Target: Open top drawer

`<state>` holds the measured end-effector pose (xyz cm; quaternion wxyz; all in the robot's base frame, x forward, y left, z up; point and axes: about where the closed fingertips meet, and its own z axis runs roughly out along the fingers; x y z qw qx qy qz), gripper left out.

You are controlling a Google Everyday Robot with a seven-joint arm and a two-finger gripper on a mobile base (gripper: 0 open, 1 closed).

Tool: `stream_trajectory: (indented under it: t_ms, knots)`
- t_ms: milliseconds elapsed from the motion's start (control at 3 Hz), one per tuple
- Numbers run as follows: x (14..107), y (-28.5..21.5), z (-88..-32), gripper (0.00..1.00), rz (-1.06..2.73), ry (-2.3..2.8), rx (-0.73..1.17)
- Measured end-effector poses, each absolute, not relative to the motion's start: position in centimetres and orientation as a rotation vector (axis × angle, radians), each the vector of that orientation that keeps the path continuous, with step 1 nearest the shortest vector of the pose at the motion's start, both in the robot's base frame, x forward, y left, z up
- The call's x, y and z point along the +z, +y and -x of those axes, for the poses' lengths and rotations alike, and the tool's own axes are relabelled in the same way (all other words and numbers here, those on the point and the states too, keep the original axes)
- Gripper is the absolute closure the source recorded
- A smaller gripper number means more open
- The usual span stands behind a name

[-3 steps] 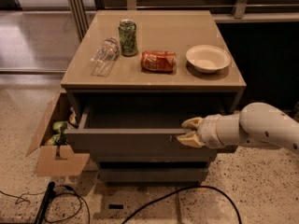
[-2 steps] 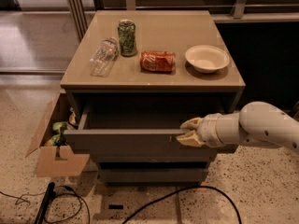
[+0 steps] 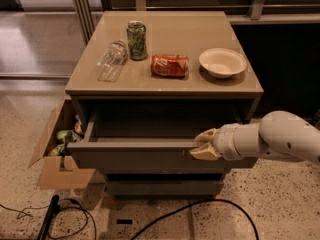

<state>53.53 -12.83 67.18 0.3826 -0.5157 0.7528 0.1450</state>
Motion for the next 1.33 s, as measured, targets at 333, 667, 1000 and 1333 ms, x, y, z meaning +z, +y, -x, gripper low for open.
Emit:
stream_trajectory:
  t_ms: [333, 667, 1000, 1333]
  knots:
    - [67.18, -12.82, -53.53, 0.5, 1.315, 1.92, 0.37]
    - [67.18, -12.82, -53.53, 0.27, 1.315, 1.92, 0.37]
    - [67.18, -12.82, -53.53, 0.04, 1.315, 1.92, 0.37]
    - [67.18, -12.81, -53.53, 0.07, 1.315, 1.92, 0.37]
